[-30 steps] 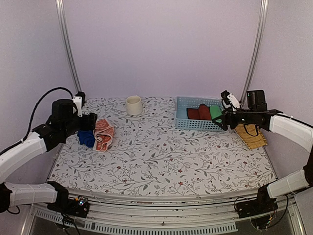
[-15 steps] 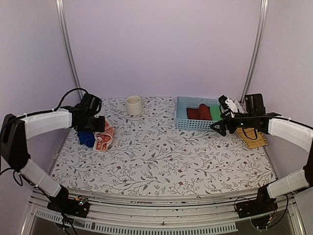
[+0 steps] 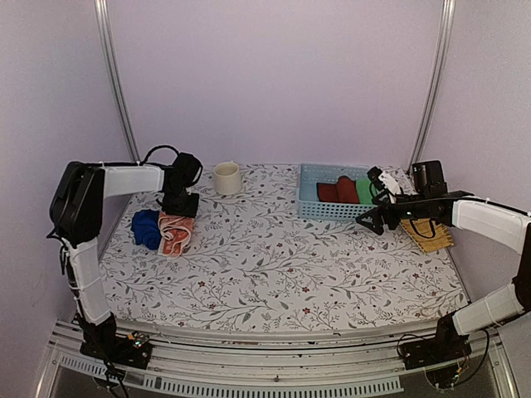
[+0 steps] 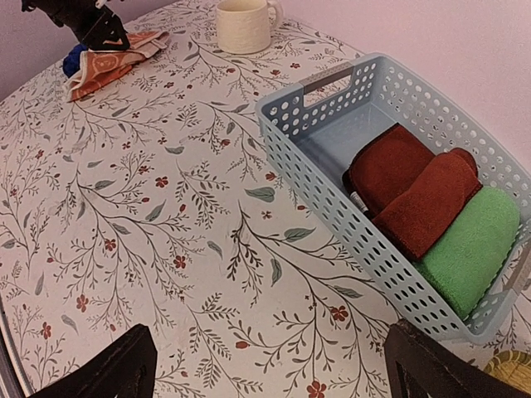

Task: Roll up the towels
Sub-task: Pick up the towel from the towel pile.

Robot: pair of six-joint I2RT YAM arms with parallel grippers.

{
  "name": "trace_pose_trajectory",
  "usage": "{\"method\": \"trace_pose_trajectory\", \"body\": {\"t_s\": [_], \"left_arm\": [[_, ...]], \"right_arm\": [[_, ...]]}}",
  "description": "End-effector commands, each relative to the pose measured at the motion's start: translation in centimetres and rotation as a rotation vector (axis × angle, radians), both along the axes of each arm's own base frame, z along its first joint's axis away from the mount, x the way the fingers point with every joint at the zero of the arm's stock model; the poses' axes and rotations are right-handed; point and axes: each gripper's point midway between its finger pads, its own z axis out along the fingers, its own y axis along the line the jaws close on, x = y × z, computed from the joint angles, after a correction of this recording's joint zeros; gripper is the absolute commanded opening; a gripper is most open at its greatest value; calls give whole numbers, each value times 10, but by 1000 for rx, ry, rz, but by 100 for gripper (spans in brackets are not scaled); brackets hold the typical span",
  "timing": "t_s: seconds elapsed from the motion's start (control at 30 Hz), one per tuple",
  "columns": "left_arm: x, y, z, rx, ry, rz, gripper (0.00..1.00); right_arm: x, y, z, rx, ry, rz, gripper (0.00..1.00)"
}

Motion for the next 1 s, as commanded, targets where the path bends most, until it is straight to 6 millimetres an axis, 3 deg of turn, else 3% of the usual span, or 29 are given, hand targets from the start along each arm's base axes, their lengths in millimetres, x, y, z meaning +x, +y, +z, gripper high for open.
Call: {"method": "trace_pose_trajectory", "body": {"t_s": [0.0,0.3,0.47,0.57,0.6,0.67,0.77,0.8,0.83,0.9,0.97], "left_arm": [[11,8,-13,84,32,15,46],[25,20,-25,193,54,56,38],[29,20,-20,187,40,61,18],[33,16,-8,172,16,47,0],[35,12,-1,163,2,32,0],[39,-9,23,108,-36,-34,0],[34,-65,82,-9,-136,-185,0],[26,-87,123,-68,-210,-250,0],[17,-108,147,-120,-254,-313,0],[-11,-155,186,-251,-326,-461,0],[-51,-202,215,-375,-374,-645,0]], "right_arm": [[-4,6,-5,2,16,35,97],[-2,4,-13,-16,36,34,97],[-2,4,-18,-24,48,35,96],[-1,4,-20,-27,57,36,96],[-1,4,-21,-28,59,36,96],[-1,5,-22,-28,62,37,96],[-1,5,-23,-28,66,41,96],[-1,5,-22,-25,66,42,96],[-1,6,-21,-22,66,44,95],[0,9,-13,1,67,49,94],[-1,13,1,24,64,67,93]]}}
